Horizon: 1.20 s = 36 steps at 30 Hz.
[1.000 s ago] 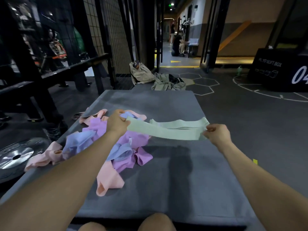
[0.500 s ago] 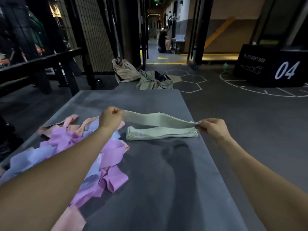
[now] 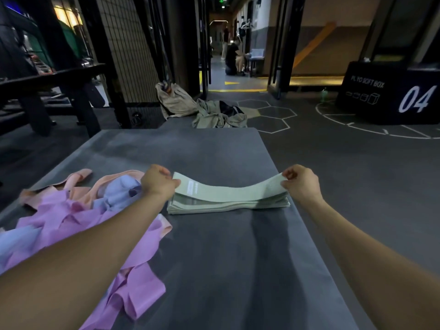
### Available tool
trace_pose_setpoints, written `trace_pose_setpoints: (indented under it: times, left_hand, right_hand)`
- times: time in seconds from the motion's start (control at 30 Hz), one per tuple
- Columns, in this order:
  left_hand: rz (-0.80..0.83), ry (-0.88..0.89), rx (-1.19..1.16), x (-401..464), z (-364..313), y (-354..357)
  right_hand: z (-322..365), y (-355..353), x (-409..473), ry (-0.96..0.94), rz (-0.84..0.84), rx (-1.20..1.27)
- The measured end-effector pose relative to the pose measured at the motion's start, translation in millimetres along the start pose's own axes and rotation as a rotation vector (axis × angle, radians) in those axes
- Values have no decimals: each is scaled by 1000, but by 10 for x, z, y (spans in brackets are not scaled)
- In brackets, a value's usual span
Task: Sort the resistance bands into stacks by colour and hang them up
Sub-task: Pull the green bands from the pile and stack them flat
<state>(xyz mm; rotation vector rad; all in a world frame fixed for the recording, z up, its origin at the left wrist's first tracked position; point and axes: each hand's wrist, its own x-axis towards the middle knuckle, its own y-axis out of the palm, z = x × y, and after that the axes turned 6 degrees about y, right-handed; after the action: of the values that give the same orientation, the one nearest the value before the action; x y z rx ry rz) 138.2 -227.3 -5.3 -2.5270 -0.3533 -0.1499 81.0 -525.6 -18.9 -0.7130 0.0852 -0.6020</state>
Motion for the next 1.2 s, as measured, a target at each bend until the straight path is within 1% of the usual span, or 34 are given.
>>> trace_pose_setpoints:
  times: [0.17, 0.4, 0.5, 0.67, 0.77, 0.87, 0.93, 0.97, 1.0, 1.03, 1.1, 1.17, 1.2]
  left_hand:
    - [40, -70, 107, 14, 62, 60]
    - [91, -1, 218, 9, 163, 47]
    - [97, 20, 212, 3, 216, 63]
    - [96, 39, 201, 31, 283, 135]
    - [105, 78, 249, 56, 349, 174]
    - [124, 130, 332, 80, 358, 157]
    - [148, 203, 383, 102, 341, 124]
    - [180, 263, 402, 113, 320, 104]
    - [231, 330, 411, 117, 292, 80]
    - [305, 388, 407, 116, 259, 50]
    - [497, 451, 415, 106, 204, -6]
    - [656, 466, 510, 117, 193, -28]
    - [708, 465, 568, 131, 202, -27]
  right_hand:
    - [-82, 87, 68, -16, -13, -88]
    - [-88, 119, 55, -27, -5, -237]
    - [-105, 159, 50, -65, 7, -307]
    - [-122, 203, 41, -132, 2, -350]
    - [-117, 222, 20, -160, -4, -368]
    - [-105, 217, -2, -168, -13, -454]
    - [-65, 198, -20, -192, -47, -507]
    - [-24, 196, -31, -241, -63, -520]
    - [40, 206, -49, -315, -48, -523]
    - [128, 236, -78, -399, 14, -515]
    - [336, 357, -165, -526, 237, -488]
    - [511, 539, -240, -556, 438, -523]
    - [563, 633, -252, -541, 498, -550]
